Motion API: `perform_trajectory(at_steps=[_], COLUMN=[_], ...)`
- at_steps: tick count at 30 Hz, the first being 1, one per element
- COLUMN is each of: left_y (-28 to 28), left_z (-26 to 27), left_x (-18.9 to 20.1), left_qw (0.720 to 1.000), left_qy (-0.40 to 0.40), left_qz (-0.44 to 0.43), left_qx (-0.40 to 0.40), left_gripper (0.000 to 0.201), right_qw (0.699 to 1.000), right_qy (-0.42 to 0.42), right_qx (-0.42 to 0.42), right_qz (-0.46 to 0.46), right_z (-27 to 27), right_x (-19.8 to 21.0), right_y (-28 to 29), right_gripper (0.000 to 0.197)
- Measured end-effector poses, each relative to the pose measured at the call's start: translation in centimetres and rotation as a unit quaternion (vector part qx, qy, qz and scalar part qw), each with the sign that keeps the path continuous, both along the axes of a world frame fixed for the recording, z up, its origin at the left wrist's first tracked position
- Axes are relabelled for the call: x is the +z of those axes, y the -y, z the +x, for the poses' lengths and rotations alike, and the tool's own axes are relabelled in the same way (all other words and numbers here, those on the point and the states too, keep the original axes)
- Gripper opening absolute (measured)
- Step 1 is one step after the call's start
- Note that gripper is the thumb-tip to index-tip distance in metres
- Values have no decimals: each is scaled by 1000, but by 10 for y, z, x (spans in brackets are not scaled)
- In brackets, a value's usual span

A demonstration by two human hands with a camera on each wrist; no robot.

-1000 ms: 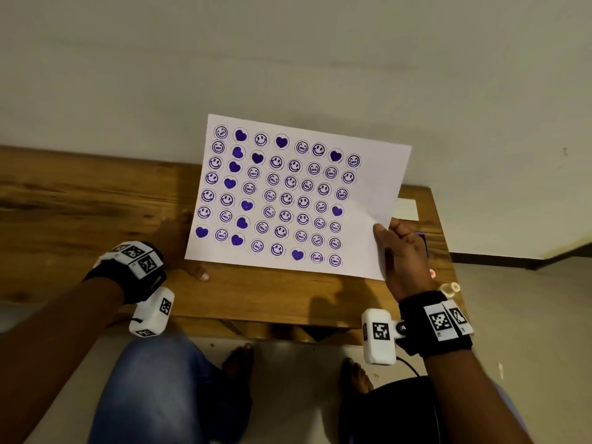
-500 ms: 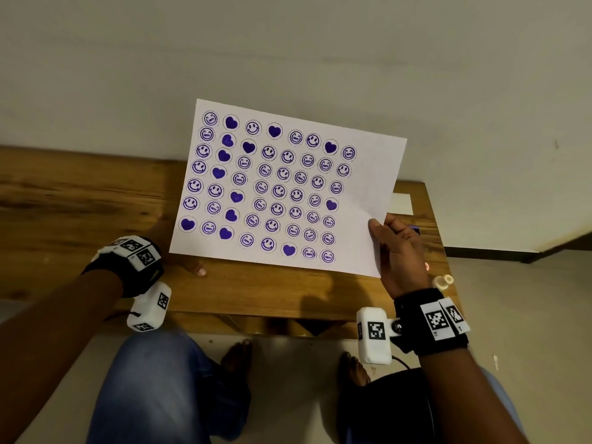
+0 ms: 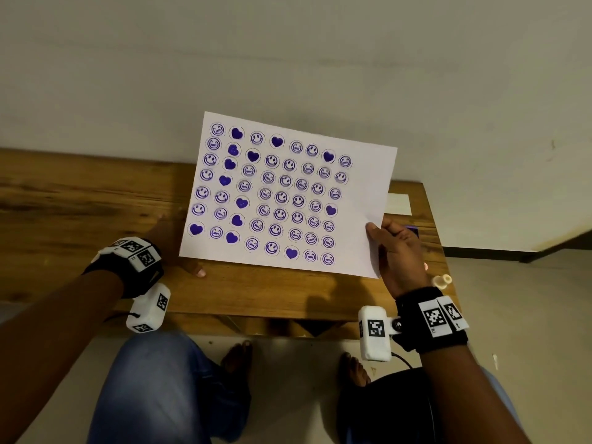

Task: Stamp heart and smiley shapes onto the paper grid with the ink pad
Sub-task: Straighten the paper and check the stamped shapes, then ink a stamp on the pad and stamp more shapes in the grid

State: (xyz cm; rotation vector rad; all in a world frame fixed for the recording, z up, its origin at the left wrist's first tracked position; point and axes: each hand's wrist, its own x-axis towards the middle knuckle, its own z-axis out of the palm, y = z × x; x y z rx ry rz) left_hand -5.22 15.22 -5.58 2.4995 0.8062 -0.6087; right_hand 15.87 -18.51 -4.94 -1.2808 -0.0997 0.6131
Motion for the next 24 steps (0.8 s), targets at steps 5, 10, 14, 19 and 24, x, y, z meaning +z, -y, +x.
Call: perform_trajectory(at_steps=[5,10,14,19,24], left_y=[-16,-20,-19,-24,-25], left_z=[2,1,1,0,0], left_x=[-29,-32,-33,-36,-39], left_qw=[998,997,998,998,998], left_qy=[-30,-65,-56,-58,-57], left_qz=[52,34,31,9,3], left_qx=[-9,28,24,31,29], left_gripper=[112,145,144,147,150], right_qw=[986,955,913,861,832], right_qy=[7,78,182,251,279], right_qx=[7,23,48,95,102], right_qz=[-164,-287,-361,-432,-468], right_z=[4,2,2,7,6], right_x=[-28,-52,-49,-43,-34], right_y=[-2,-6,-10,-10,-8], right_gripper=[12,14,22,30,39])
